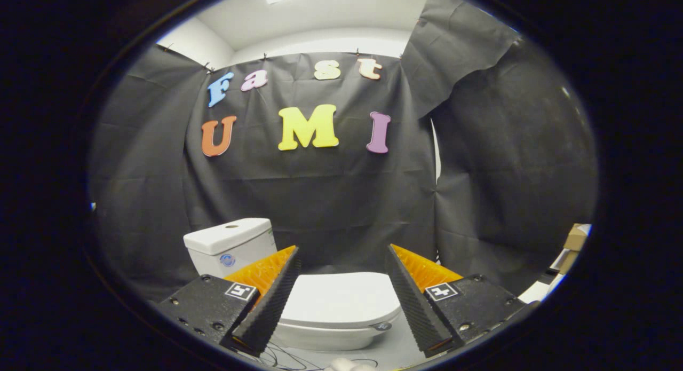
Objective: Open the toilet lid.
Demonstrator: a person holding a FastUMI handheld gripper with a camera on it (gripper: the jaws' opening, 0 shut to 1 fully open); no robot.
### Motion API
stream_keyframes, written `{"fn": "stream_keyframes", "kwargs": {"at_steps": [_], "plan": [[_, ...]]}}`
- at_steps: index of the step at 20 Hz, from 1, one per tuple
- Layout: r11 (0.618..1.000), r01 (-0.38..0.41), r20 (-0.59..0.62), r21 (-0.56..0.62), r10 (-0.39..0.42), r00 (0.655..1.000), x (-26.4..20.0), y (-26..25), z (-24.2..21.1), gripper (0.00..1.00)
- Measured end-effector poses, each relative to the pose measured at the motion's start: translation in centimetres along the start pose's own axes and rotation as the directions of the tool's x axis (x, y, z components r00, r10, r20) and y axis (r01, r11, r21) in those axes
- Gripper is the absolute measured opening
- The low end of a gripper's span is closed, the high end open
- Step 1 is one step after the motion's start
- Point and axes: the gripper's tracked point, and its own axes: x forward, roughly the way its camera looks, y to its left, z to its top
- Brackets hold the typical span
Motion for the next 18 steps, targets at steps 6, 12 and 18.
{"fn": "stream_keyframes", "kwargs": {"at_steps": [6, 12, 18], "plan": [[0.997, -0.056, -0.045, 0.053, 0.058, 0.997, 4.8, -1.0, 0.1, 1.00], [0.983, -0.069, -0.119, 0.171, 0.090, 0.989, 9.8, -5.0, -3.9, 0.99], [0.939, -0.020, -0.210, 0.344, 0.098, 0.973, 14.0, -10.2, -10.8, 1.00]]}}
